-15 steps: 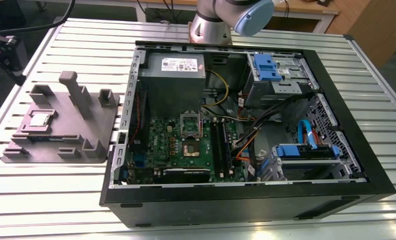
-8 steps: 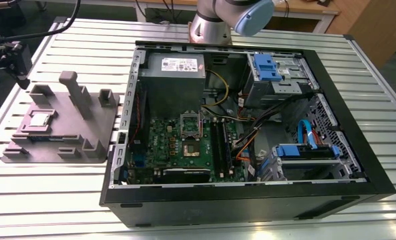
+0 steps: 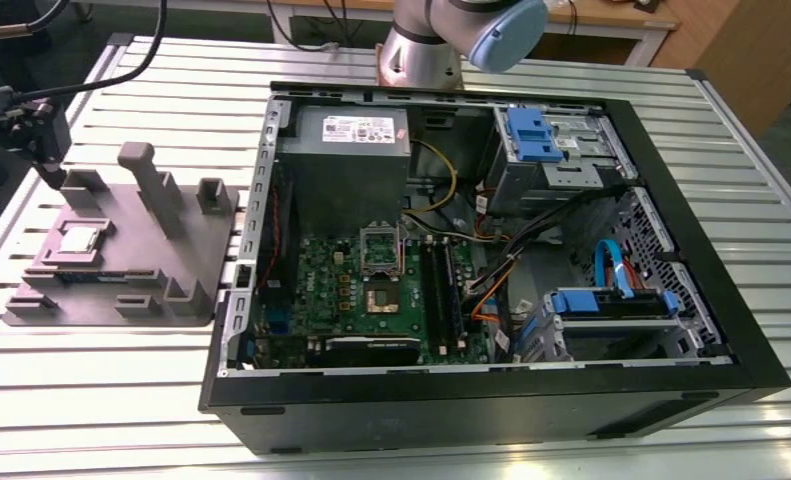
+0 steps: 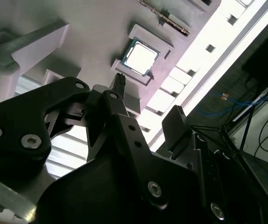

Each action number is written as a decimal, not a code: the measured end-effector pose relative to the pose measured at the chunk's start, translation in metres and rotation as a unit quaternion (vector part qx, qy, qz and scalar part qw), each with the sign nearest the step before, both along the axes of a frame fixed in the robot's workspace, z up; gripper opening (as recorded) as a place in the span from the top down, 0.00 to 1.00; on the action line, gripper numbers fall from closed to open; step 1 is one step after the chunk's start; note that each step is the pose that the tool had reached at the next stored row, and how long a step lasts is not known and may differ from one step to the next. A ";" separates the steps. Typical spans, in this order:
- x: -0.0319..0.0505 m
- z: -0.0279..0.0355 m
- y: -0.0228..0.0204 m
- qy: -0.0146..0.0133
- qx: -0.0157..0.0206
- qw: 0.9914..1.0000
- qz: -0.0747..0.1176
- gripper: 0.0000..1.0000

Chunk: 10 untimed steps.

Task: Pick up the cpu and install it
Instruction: 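Pick up the cpu and move it towards the insertion slot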

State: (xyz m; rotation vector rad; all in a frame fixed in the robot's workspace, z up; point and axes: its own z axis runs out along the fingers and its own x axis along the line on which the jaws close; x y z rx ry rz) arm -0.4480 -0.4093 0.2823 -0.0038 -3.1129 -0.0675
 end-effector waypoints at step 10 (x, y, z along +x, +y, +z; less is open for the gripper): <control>0.0000 -0.0181 -0.0019 0.001 0.000 1.000 0.008 0.34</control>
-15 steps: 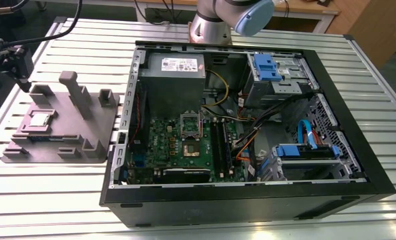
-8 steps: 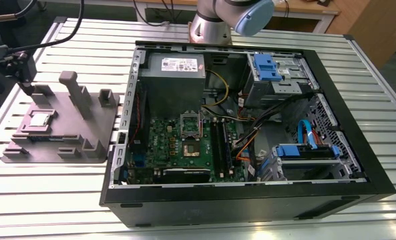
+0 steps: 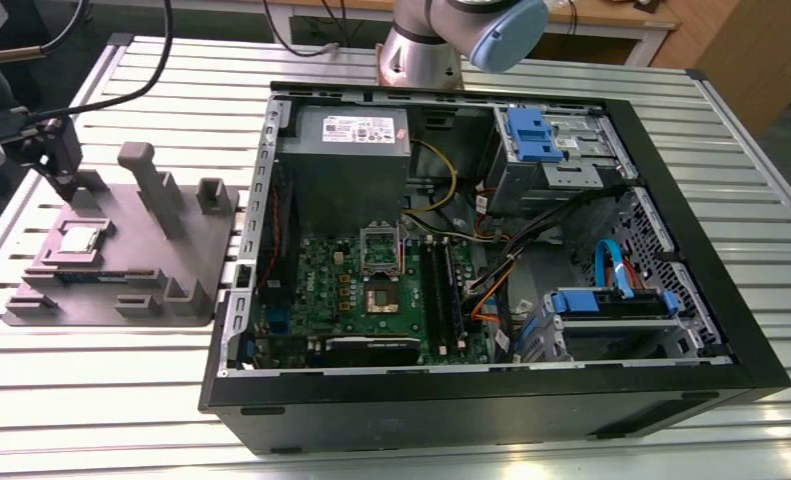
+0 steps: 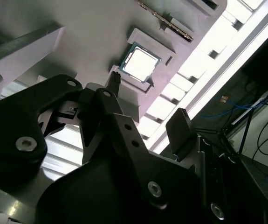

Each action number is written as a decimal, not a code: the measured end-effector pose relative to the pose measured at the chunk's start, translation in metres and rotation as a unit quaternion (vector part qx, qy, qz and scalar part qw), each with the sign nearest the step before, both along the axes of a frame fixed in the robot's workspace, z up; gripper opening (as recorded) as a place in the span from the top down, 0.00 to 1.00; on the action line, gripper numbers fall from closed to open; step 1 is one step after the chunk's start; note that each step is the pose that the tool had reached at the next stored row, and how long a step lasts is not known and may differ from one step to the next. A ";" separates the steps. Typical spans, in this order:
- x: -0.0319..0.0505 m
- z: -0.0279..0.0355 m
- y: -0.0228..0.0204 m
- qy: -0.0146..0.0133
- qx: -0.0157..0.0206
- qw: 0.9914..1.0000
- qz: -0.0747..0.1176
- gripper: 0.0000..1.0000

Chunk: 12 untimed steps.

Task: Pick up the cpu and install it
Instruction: 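Pick up the cpu and move it towards the insertion slot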

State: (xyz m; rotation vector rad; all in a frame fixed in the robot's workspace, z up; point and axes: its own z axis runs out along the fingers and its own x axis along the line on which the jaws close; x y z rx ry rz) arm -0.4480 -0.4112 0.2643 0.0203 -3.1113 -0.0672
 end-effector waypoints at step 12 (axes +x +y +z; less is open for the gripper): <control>0.0000 -0.0219 -0.0002 0.000 0.000 1.000 0.000 0.34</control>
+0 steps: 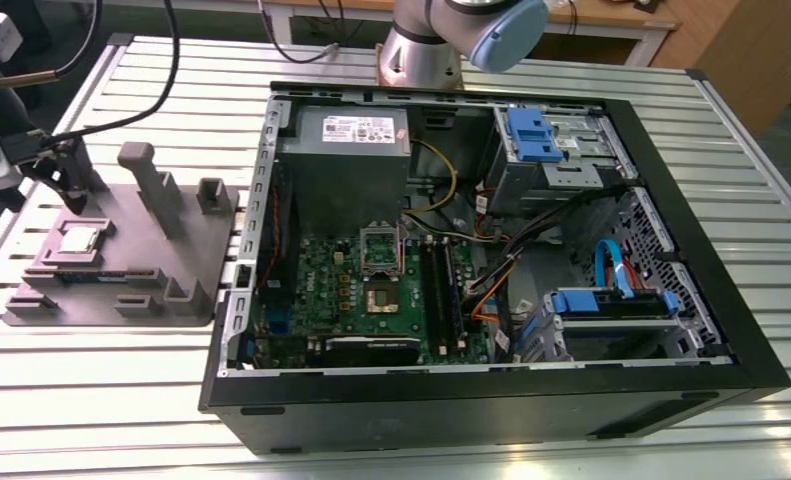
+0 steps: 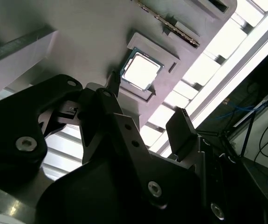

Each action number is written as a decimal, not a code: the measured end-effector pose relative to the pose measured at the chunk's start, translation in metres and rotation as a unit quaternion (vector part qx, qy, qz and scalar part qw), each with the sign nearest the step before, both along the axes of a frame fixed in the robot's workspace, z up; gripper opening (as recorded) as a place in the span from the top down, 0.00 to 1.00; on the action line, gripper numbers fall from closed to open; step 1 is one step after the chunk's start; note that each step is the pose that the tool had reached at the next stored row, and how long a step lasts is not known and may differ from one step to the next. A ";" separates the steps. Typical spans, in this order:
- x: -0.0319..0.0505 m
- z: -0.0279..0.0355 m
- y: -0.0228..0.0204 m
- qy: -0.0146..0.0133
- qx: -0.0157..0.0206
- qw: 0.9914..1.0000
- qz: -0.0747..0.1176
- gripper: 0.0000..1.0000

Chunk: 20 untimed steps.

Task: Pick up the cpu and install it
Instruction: 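Pick up the cpu and move it towards the insertion slot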

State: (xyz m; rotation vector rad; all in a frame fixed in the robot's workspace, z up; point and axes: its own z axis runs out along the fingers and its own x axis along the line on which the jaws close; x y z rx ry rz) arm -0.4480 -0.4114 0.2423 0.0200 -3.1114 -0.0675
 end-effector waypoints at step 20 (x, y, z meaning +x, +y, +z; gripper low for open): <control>0.0000 -0.0092 -0.0009 0.000 0.000 1.000 0.000 0.34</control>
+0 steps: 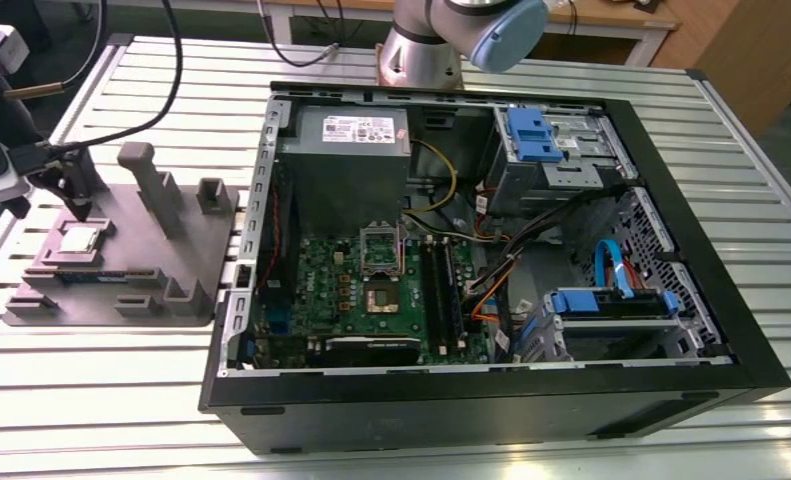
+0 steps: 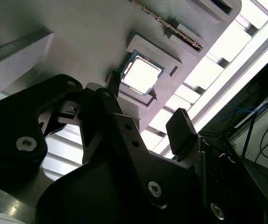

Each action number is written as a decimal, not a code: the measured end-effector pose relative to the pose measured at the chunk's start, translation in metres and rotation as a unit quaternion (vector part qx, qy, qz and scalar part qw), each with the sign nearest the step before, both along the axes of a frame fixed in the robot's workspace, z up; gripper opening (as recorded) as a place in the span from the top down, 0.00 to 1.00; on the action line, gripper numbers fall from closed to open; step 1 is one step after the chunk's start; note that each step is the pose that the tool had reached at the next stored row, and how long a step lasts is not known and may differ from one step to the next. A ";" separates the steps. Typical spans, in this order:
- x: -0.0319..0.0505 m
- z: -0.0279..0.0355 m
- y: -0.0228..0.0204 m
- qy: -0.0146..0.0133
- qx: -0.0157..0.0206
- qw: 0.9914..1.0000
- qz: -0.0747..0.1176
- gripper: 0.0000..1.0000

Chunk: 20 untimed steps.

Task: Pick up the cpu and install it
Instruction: 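Pick up the cpu and move it towards the insertion slot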

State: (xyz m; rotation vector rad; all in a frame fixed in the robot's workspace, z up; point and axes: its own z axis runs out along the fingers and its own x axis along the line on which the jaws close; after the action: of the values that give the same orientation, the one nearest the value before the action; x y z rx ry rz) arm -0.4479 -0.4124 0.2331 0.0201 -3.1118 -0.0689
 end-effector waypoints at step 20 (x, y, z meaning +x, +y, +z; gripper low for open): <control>0.0027 -0.0279 -0.0003 0.000 0.000 1.000 -0.004 0.34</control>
State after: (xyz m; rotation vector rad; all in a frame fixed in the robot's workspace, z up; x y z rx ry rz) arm -0.4452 -0.4127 0.2052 0.0083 -3.1119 -0.0701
